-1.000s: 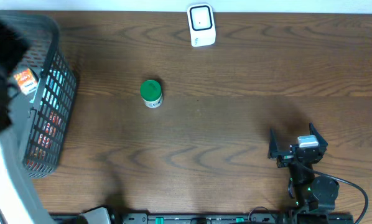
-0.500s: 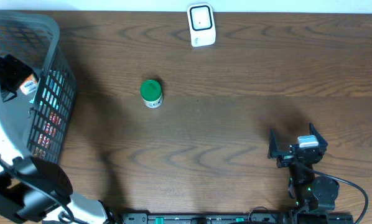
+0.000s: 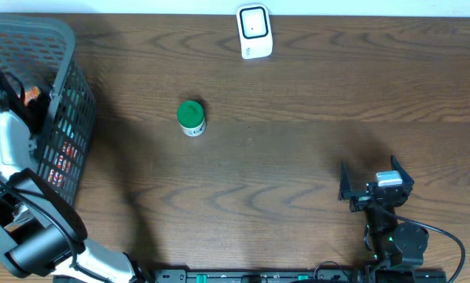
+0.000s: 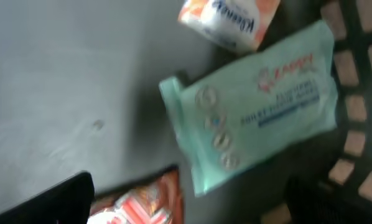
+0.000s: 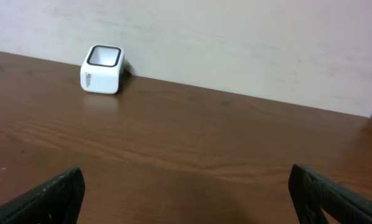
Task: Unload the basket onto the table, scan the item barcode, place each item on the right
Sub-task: 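Reach the left gripper into the basket and grasp the mint-green tissue pack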
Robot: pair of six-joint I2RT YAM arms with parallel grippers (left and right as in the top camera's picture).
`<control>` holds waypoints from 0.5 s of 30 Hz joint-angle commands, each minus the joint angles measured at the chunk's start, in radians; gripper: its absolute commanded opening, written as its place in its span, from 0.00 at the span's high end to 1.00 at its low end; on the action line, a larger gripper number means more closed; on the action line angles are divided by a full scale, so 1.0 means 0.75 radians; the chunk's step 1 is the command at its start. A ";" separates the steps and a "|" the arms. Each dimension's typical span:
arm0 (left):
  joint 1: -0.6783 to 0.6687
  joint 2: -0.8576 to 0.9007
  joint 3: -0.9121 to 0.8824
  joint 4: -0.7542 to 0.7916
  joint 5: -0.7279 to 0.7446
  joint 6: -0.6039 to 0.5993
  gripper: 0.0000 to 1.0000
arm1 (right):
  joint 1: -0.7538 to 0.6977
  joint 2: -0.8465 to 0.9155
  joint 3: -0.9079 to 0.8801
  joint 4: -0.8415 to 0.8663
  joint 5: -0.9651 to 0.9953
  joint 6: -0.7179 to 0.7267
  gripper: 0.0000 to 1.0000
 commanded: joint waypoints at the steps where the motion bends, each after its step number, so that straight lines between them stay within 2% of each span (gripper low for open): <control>1: 0.028 0.017 -0.121 0.152 0.164 -0.118 0.02 | 0.012 -0.007 -0.002 -0.005 0.002 0.020 0.01; 5: 0.026 0.045 -0.210 0.268 0.185 -0.203 0.02 | 0.012 -0.007 -0.002 -0.005 0.003 0.020 0.01; 15: 0.027 0.277 -0.223 0.442 0.304 -0.207 0.02 | 0.012 -0.007 -0.002 -0.005 0.002 0.020 0.01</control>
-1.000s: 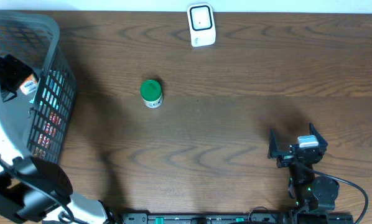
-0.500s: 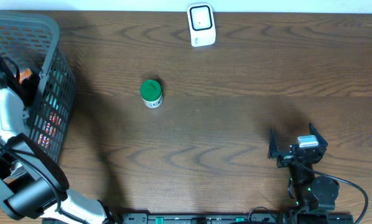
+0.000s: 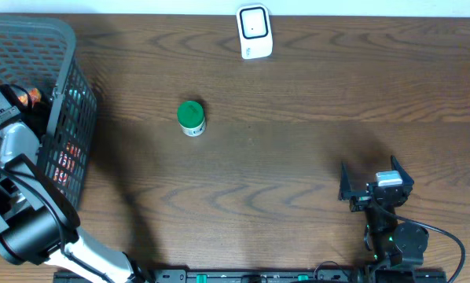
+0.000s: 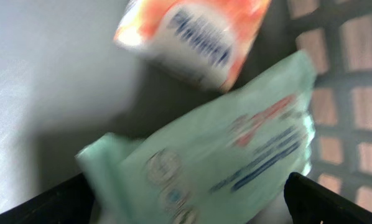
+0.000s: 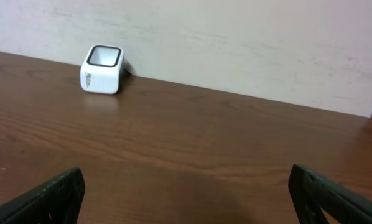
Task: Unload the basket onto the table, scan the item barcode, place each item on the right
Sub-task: 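Reach the left gripper into the basket and grasp the mint-green tissue pack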
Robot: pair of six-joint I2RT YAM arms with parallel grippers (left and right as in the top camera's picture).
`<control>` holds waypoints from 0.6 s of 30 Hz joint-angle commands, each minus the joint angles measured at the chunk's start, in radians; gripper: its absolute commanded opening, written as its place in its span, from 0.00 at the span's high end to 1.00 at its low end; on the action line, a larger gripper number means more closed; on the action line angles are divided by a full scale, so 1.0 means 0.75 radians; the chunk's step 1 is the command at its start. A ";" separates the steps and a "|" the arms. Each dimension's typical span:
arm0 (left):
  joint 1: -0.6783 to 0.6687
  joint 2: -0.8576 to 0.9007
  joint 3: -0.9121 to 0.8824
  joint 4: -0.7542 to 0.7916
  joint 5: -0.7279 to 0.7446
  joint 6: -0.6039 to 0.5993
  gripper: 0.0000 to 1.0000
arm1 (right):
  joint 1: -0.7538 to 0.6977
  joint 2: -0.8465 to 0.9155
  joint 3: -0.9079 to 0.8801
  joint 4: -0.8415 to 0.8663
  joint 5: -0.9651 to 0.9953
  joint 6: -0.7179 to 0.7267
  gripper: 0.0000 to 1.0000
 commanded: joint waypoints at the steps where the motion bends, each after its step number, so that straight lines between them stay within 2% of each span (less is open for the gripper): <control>1: 0.000 0.179 -0.048 0.004 0.070 -0.026 0.02 | 0.012 -0.007 -0.002 -0.005 0.003 0.020 0.01; 10: 0.000 0.239 -0.048 0.048 0.070 -0.025 0.01 | 0.012 -0.007 -0.002 -0.005 0.003 0.020 0.01; 12: 0.000 0.246 -0.048 0.029 0.069 -0.025 0.20 | 0.012 -0.007 -0.002 -0.005 0.003 0.020 0.01; 16: 0.002 0.235 -0.048 0.006 0.070 -0.009 0.74 | 0.012 -0.007 -0.002 -0.005 0.003 0.020 0.01; 18: 0.009 0.216 -0.048 -0.001 0.070 0.000 0.89 | 0.012 -0.007 -0.002 -0.005 0.002 0.020 0.01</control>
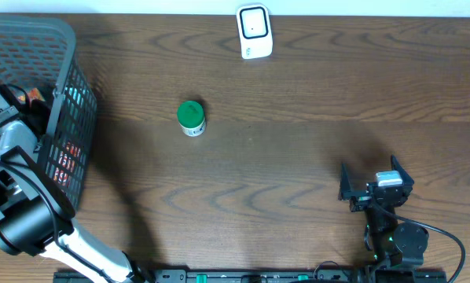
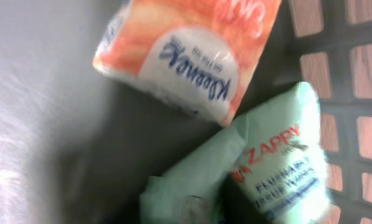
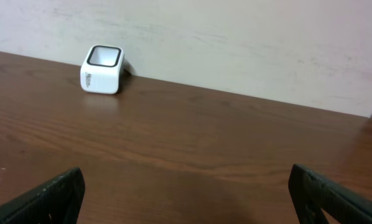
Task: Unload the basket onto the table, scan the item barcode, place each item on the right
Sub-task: 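Reach the left gripper into the basket and grasp the mint-green tissue pack, then carry the tissue pack to the table right of the bottle, release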
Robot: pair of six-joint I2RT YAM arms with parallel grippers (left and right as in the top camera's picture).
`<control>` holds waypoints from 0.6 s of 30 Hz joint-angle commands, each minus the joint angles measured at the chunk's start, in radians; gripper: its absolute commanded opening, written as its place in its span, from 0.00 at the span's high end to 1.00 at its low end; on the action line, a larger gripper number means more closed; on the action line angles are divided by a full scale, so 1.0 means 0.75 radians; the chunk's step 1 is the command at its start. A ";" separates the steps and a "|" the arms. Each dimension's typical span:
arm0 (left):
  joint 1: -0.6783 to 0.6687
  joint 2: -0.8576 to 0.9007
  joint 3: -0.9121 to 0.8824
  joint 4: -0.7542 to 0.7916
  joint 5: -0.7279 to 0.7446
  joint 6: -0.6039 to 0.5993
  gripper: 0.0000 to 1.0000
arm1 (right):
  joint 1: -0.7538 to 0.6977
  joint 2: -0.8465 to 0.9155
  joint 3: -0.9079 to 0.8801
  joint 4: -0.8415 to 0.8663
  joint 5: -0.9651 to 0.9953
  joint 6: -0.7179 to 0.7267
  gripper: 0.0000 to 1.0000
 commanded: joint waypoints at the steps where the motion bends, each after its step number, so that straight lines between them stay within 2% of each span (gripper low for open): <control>1: -0.003 0.093 -0.093 -0.090 -0.012 0.012 0.92 | 0.012 -0.007 -0.002 -0.005 0.003 0.020 0.01; 7: 0.078 -0.144 -0.090 -0.160 -0.012 0.020 0.92 | 0.012 -0.007 -0.002 -0.005 0.002 0.020 0.01; 13: 0.179 -0.621 -0.088 -0.229 -0.012 0.039 0.93 | 0.012 -0.007 -0.002 -0.005 0.003 0.020 0.01; 18: 0.189 -1.048 -0.088 -0.239 -0.012 0.090 0.93 | 0.012 -0.007 -0.002 -0.005 0.002 0.020 0.01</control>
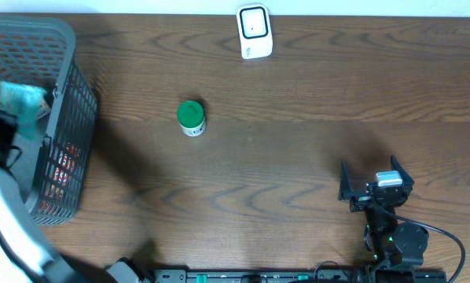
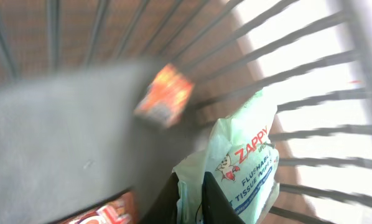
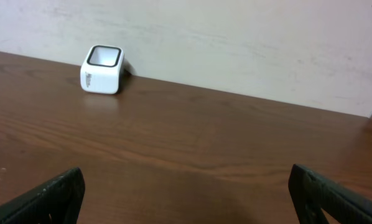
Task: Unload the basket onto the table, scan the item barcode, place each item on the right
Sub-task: 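Carry the tissue pack to the table right of the bottle, release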
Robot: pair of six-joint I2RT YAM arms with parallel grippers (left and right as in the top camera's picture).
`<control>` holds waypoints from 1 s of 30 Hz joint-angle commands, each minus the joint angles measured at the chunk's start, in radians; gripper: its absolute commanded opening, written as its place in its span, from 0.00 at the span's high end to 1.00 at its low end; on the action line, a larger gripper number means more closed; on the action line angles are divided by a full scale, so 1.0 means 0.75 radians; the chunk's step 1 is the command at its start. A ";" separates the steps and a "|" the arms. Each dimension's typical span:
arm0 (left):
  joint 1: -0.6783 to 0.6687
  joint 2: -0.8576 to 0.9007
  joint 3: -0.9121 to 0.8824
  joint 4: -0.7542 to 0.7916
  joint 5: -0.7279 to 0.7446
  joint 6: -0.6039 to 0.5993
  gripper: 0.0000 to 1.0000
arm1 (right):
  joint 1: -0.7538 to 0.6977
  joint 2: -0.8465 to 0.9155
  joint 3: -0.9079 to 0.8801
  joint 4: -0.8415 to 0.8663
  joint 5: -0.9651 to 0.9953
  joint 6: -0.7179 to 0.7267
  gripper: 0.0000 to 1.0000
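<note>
My left gripper [image 2: 192, 196] is shut on the edge of a mint-green pack of flushable wipes [image 2: 245, 163], held up inside the grey basket [image 2: 310, 68], above its floor. In the overhead view the green pack [image 1: 21, 97] shows blurred at the basket's rim [image 1: 66, 47], with the left arm smeared below it. The white barcode scanner [image 1: 254, 31] stands at the table's far edge, also seen ahead of the right wrist as the scanner [image 3: 102, 68]. My right gripper [image 1: 374, 187] rests open at the front right, nothing between its fingers [image 3: 55, 193].
An orange tissue pack [image 2: 165, 94] lies on the basket floor, and a red-orange packet [image 2: 102, 214] sits below it. A green-lidded jar [image 1: 191, 116] stands on the wooden table between basket and scanner. A pale wall runs behind the scanner.
The left gripper, then low over the packs on the basket floor, has shut on the green wipes pack and now holds it higher. The orange tissue pack stays below. The right arm is unchanged.
The left gripper was open above the green wipes pack lying on the basket floor. It then stood closer over the pack and the orange tissue pack, and closer still a moment later. Now it holds the green pack raised inside the basket. The right gripper stayed still and open.
</note>
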 commanded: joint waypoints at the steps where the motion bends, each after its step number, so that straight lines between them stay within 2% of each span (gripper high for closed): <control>1: -0.010 -0.310 0.021 -0.004 0.002 0.063 0.92 | 0.012 -0.007 -0.002 -0.005 0.003 0.020 0.01; 4: -0.041 -0.489 0.021 -0.004 0.083 0.107 0.93 | 0.012 -0.007 -0.002 -0.005 0.003 0.020 0.01; 9: -0.205 -0.607 0.021 -0.050 0.455 0.159 0.93 | 0.012 -0.007 -0.002 -0.005 0.003 0.020 0.01; 11: -0.311 -0.615 0.021 -0.056 0.508 0.199 0.93 | 0.012 -0.007 -0.002 -0.005 0.003 0.020 0.01; 15: -0.544 -0.598 0.021 -0.060 0.487 0.333 0.93 | 0.012 -0.007 -0.002 -0.005 0.002 0.020 0.01; 17: -0.667 -0.581 0.021 -0.078 0.373 0.353 0.93 | 0.012 -0.007 -0.002 -0.005 0.002 0.020 0.01; 21: -0.964 -0.513 0.021 -0.120 -0.062 0.406 0.93 | 0.012 -0.007 -0.002 -0.005 0.003 0.020 0.01; 23: -1.094 -0.465 0.021 -0.125 -0.203 0.438 0.93 | 0.012 -0.007 -0.002 -0.005 0.002 0.020 0.01; 30: -1.541 -0.197 0.021 -0.100 -0.739 0.457 0.93 | 0.012 -0.007 -0.002 -0.005 0.002 0.020 0.01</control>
